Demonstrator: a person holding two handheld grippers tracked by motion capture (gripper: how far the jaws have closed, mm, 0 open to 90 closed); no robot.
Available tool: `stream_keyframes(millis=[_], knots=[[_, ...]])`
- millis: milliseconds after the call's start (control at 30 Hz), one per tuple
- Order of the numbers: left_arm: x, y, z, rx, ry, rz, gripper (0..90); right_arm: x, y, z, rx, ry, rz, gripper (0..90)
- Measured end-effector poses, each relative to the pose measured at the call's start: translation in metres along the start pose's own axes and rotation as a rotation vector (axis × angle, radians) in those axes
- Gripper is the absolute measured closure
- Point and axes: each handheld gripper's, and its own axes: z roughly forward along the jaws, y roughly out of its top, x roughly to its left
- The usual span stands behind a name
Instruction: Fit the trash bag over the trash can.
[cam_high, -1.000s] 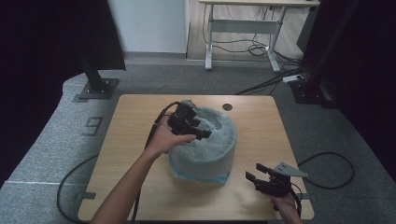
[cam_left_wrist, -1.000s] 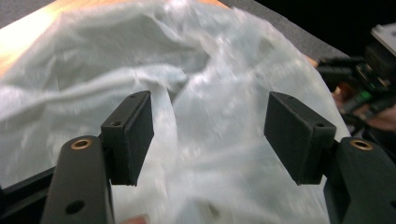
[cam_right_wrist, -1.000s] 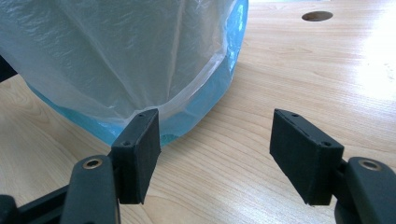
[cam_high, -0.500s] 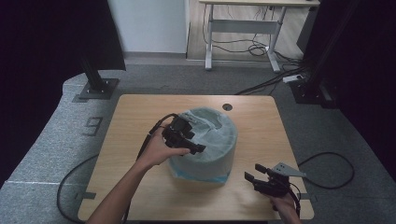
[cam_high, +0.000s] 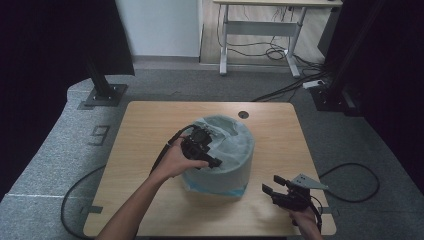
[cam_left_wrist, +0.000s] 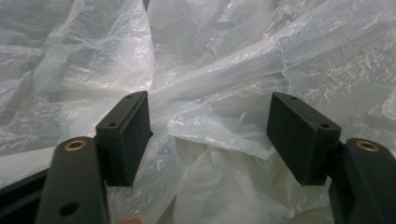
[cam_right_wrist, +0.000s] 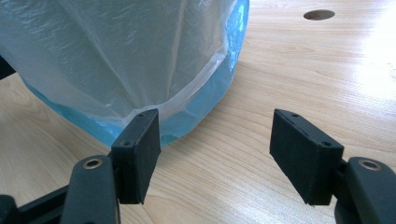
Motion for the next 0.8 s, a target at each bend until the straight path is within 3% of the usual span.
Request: stream_keyframes(millis=[400,800], knots=[[-0.002,0.013,-0.016,-0.072,-0.037,0.0,30.7,-0.001,0.0,-0.001,-0.003,-0.003,0.004,32.6],[-0.011,0.04,0.01,-0.028,-0.065,0.015,30.9,-0.001,0.001,-0.003,-0.009,-0.004,0.004,32.6]])
